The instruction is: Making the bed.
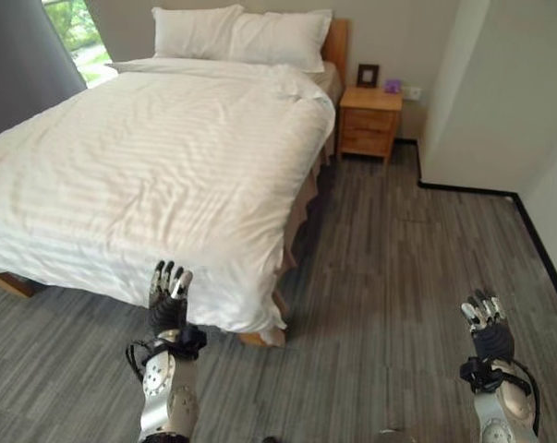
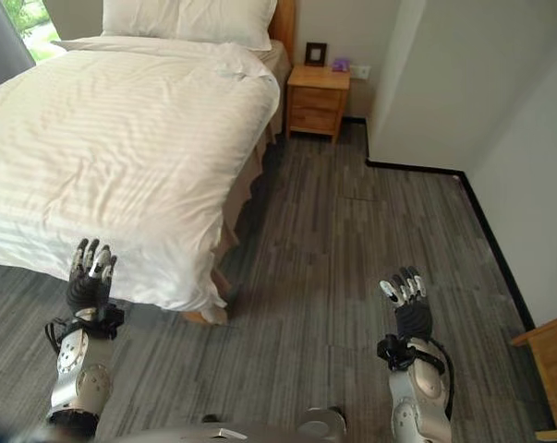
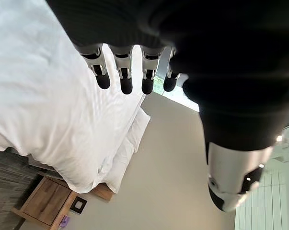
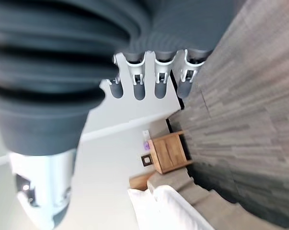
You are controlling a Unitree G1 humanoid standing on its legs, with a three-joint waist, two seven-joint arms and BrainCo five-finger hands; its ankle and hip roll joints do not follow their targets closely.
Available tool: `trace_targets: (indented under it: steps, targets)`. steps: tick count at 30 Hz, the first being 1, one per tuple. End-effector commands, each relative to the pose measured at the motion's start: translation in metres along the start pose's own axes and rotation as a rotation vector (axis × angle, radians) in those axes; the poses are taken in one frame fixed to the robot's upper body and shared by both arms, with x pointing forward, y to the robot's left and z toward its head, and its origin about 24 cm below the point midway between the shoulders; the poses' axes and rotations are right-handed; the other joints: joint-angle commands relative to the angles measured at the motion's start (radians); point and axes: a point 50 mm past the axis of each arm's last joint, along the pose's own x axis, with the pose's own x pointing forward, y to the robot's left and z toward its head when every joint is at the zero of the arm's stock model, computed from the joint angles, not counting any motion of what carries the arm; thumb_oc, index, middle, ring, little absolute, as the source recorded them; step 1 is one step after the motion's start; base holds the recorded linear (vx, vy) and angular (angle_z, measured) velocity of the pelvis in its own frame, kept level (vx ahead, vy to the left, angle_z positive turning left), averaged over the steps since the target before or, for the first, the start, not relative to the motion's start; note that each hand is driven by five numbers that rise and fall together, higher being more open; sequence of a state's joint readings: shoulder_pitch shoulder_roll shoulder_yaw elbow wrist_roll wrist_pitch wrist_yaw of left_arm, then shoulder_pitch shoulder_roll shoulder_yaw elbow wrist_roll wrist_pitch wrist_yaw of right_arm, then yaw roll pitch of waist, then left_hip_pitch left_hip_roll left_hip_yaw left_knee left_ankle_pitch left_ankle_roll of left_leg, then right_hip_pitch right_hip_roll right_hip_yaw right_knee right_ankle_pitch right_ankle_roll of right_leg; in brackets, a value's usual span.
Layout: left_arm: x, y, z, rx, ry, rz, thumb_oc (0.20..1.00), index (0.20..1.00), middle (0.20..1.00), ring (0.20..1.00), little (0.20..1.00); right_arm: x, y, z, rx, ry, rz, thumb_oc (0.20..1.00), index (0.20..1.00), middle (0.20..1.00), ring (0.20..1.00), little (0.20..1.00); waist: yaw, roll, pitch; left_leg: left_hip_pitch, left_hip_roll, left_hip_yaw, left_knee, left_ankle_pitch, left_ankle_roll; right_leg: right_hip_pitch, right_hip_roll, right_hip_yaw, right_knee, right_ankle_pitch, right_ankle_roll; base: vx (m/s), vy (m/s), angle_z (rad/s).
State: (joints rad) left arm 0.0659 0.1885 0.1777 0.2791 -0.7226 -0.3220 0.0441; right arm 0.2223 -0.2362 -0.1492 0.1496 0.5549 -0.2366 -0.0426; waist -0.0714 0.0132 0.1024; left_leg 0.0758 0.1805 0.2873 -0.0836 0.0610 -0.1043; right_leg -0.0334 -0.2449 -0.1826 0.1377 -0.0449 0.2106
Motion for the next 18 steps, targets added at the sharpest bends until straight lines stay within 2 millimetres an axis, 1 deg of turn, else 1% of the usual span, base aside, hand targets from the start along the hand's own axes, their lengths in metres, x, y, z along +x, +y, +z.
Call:
trace_targets:
  steps: [1,2,3,4,5,6,7,8,9,10,12,13,15,17,18]
  targets:
    - [0.013,-0.001,0.02,-0.128,-0.109,0.012,1.0,1.0,1.0,1.0,1.0,0.003,0.002,0.038,0.05,-0.228,-0.004,1.0,1.0,1.0,1.0,1.0,-0.006,-0.031,-0.011,0.014,0.095,-0.069,0.138,0.002,-0.032,0.046,0.094,-0.003,-0.106,0.066,-0.085,0.03,-0.385,-0.32]
    - [0.012,0.0,0.02,-0.162,-0.116,0.022,1.0,1.0,1.0,1.0,1.0,0.003,-0.003,0.04,0.045,-0.234,-0.019,1.0,1.0,1.0,1.0,1.0,-0.01,-0.028,-0.005,0.001,0.118,-0.083,0.189,0.049,-0.044,0.057,0.113,0.0,-0.113,0.062,-0.101,0.02,-0.325,-0.26]
    - [0.012,-0.001,0.019,-0.191,-0.122,0.028,1.0,1.0,1.0,1.0,1.0,0.003,-0.007,0.04,0.04,-0.235,-0.038,1.0,1.0,1.0,1.0,1.0,-0.011,-0.028,0.004,-0.015,0.125,-0.108,0.233,0.081,-0.044,0.066,0.127,0.007,-0.121,0.062,-0.115,0.0,-0.277,-0.3]
    - [0.011,-0.003,0.017,-0.201,-0.112,0.022,1.0,1.0,1.0,1.0,1.0,0.003,-0.01,0.041,0.035,-0.233,-0.049,1.0,1.0,1.0,1.0,1.0,-0.009,-0.035,0.013,-0.04,0.108,-0.153,0.275,0.078,-0.032,0.069,0.127,0.017,-0.127,0.061,-0.123,0.01,-0.257,-0.35]
    - [0.009,-0.006,0.014,-0.223,-0.102,0.014,1.0,1.0,1.0,1.0,1.0,0.005,-0.017,0.038,0.033,-0.214,-0.079,1.0,1.0,1.0,1.0,1.0,0.007,-0.045,0.024,-0.064,0.041,-0.222,0.302,0.04,-0.014,0.08,0.128,0.039,-0.14,0.058,-0.128,0.01,-0.205,-0.38]
    - [0.008,-0.006,0.011,-0.225,-0.091,0.016,1.0,1.0,1.0,1.0,1.0,0.008,-0.016,0.039,0.036,-0.21,-0.076,1.0,1.0,1.0,1.0,1.0,0.01,-0.052,0.025,-0.089,0.009,-0.236,0.301,0.021,-0.005,0.085,0.124,0.047,-0.148,0.063,-0.131,0.03,-0.138,-0.3]
    - [0.008,-0.006,0.012,-0.225,-0.091,0.016,1.0,1.0,1.0,1.0,1.0,0.008,-0.017,0.039,0.036,-0.21,-0.075,1.0,1.0,1.0,1.0,1.0,0.008,-0.053,0.024,-0.093,0.006,-0.238,0.305,0.019,-0.003,0.085,0.121,0.045,-0.149,0.063,-0.129,0.06,-0.145,-0.49]
    - [0.005,-0.002,0.011,-0.208,-0.091,0.02,1.0,1.0,1.0,1.0,1.0,0.009,-0.018,0.041,0.035,-0.217,-0.072,1.0,1.0,1.0,1.0,1.0,0.017,-0.061,0.023,-0.101,-0.039,-0.23,0.257,-0.019,0.015,0.093,0.127,0.061,-0.164,0.064,-0.129,0.09,-0.14,-0.38]
    - [0.005,-0.002,0.009,-0.207,-0.084,0.018,1.0,1.0,1.0,1.0,1.0,0.009,-0.021,0.04,0.013,-0.21,-0.071,1.0,1.0,1.0,1.0,1.0,0.019,-0.062,0.017,-0.1,-0.062,-0.221,0.226,-0.034,0.025,0.095,0.133,0.062,-0.167,0.062,-0.132,0.12,-0.177,-0.32]
    - [0.004,-0.002,0.006,-0.212,-0.075,0.019,1.0,1.0,1.0,1.0,1.0,0.008,-0.023,0.04,0.004,-0.206,-0.079,1.0,1.0,1.0,1.0,1.0,0.023,-0.061,0.013,-0.103,-0.086,-0.216,0.201,-0.036,0.036,0.098,0.141,0.062,-0.167,0.059,-0.134,0.11,-0.084,-0.1]
    - [0.002,-0.001,0.001,-0.218,-0.054,0.033,1.0,1.0,1.0,1.0,1.0,0.009,-0.022,0.037,0.032,-0.202,-0.088,1.0,1.0,1.0,1.0,1.0,0.031,-0.059,0.015,-0.114,-0.133,-0.237,0.184,-0.038,0.05,0.103,0.153,0.076,-0.163,0.05,-0.138,0.08,-0.044,-0.11]
    - [0.001,-0.002,0.0,-0.22,-0.05,0.034,1.0,1.0,1.0,1.0,1.0,0.009,-0.02,0.035,0.057,-0.201,-0.086,1.0,1.0,1.0,1.0,1.0,0.032,-0.057,0.016,-0.116,-0.145,-0.243,0.184,-0.042,0.053,0.105,0.158,0.081,-0.163,0.049,-0.139,0.06,-0.016,-0.05]
    - [0.001,-0.004,0.001,-0.218,-0.05,0.02,1.0,1.0,1.0,1.0,1.0,0.009,-0.016,0.03,0.094,-0.19,-0.085,1.0,1.0,1.0,1.0,1.0,0.027,-0.052,0.012,-0.097,-0.145,-0.223,0.175,-0.051,0.059,0.114,0.163,0.081,-0.163,0.04,-0.141,0.07,0.02,-0.01]
    - [0.001,-0.005,0.0,-0.215,-0.047,0.013,1.0,1.0,1.0,1.0,1.0,0.009,-0.015,0.029,0.097,-0.186,-0.083,1.0,1.0,1.0,1.0,1.0,0.027,-0.049,0.008,-0.086,-0.149,-0.228,0.162,-0.051,0.064,0.116,0.165,0.081,-0.163,0.038,-0.143,0.08,0.051,0.02]
    - [0.002,-0.008,0.001,-0.213,-0.048,0.002,1.0,1.0,1.0,1.0,1.0,0.009,-0.01,0.025,0.104,-0.171,-0.066,1.0,1.0,1.0,1.0,1.0,0.025,-0.044,-0.003,-0.063,-0.159,-0.238,0.117,-0.049,0.074,0.119,0.166,0.078,-0.166,0.04,-0.14,0.1,0.079,0.04]
